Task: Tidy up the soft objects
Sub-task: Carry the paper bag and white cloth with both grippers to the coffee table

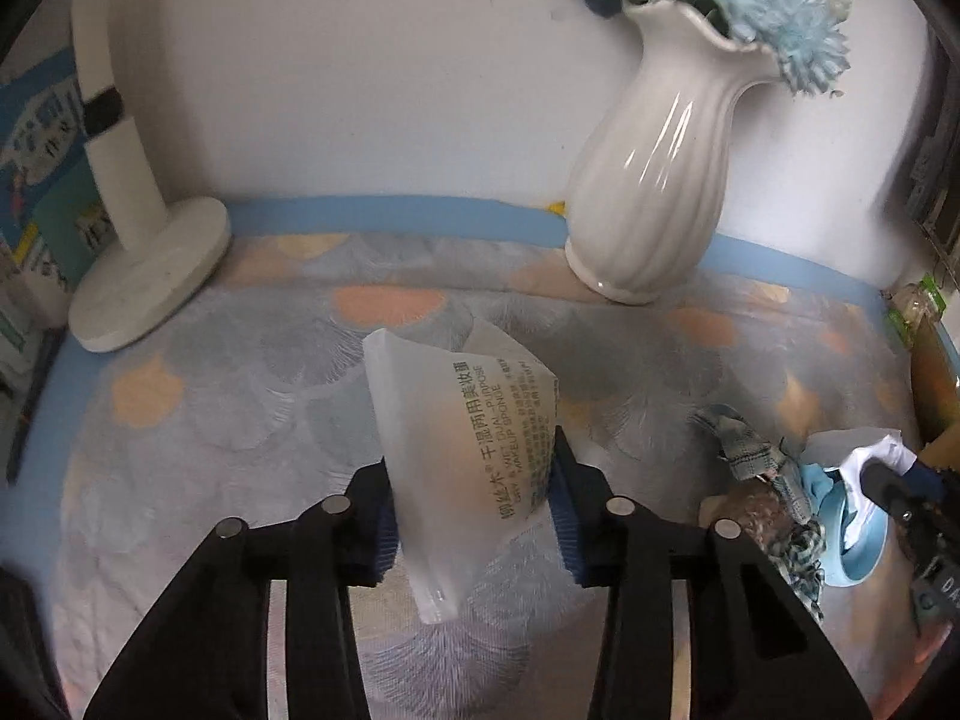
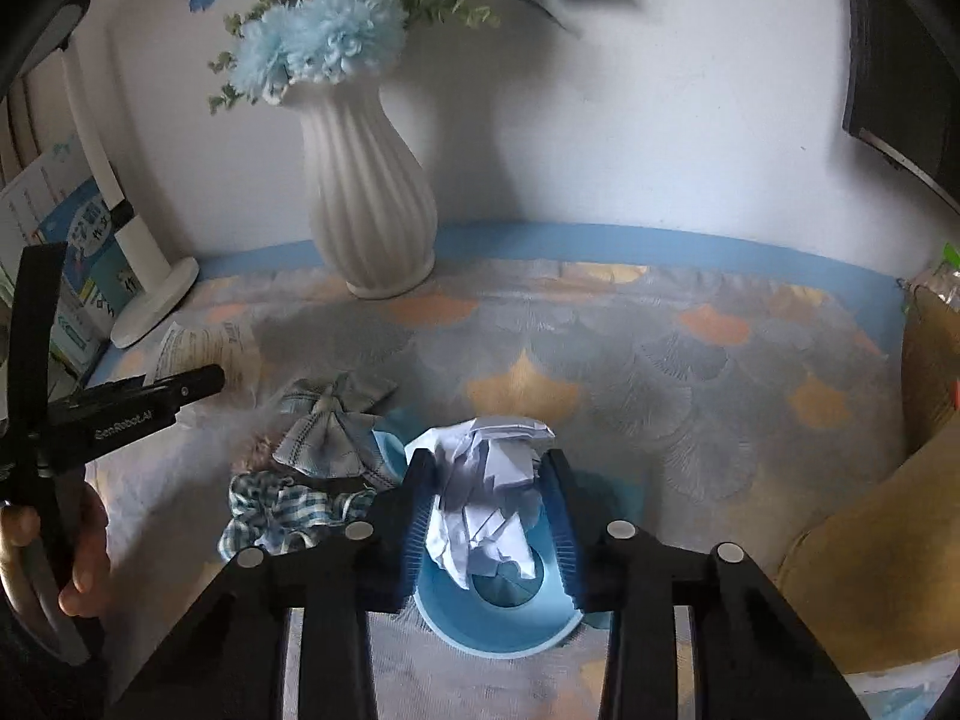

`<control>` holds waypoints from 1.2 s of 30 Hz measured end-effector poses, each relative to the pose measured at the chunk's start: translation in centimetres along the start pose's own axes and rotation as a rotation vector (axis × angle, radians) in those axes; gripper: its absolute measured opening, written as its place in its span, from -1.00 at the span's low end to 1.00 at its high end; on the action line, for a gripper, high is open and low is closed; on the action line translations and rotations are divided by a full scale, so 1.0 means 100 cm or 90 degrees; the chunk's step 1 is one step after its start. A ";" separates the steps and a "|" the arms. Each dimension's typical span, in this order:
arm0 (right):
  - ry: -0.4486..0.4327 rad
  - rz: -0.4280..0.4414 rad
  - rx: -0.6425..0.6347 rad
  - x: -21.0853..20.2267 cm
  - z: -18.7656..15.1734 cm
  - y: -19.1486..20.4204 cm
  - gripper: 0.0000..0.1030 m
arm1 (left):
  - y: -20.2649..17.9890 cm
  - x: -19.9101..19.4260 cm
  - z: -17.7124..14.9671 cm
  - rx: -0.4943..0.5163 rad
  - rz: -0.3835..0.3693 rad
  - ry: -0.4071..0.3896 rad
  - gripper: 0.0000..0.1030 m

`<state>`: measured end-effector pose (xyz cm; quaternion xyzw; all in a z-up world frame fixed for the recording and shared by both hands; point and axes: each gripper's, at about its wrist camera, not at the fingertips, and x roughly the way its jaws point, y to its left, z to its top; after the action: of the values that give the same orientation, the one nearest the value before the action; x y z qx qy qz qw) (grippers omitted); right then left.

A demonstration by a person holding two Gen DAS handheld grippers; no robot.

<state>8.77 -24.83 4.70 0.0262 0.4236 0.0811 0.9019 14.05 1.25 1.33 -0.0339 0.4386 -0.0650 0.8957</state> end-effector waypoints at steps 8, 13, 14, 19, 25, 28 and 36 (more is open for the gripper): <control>-0.043 0.014 0.035 -0.037 -0.005 -0.009 -0.35 | -0.003 -0.043 -0.009 -0.015 -0.030 -0.050 -0.30; -0.055 0.032 0.028 -0.070 -0.024 -0.002 -0.35 | -0.019 -0.079 -0.025 -0.014 -0.077 -0.062 -0.30; -0.059 0.032 0.021 -0.077 -0.029 0.000 -0.35 | -0.022 -0.081 -0.031 -0.021 -0.098 -0.058 -0.30; -0.072 0.010 -0.006 -0.113 -0.053 -0.002 -0.35 | -0.063 -0.100 -0.068 0.003 -0.164 -0.044 -0.30; -0.085 -0.024 0.007 -0.163 -0.076 -0.035 -0.35 | -0.132 -0.129 -0.097 0.073 -0.271 -0.036 -0.30; -0.095 -0.047 0.027 -0.186 -0.085 -0.061 -0.35 | -0.178 -0.141 -0.104 0.138 -0.294 -0.039 -0.30; -0.148 -0.106 0.151 -0.240 -0.095 -0.160 -0.35 | -0.271 -0.161 -0.103 0.251 -0.378 -0.042 -0.30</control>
<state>-11.60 -44.82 15.01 0.1062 0.3238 -0.0483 0.9389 -6.21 -23.23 10.82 0.0114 0.3597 -0.4047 0.8406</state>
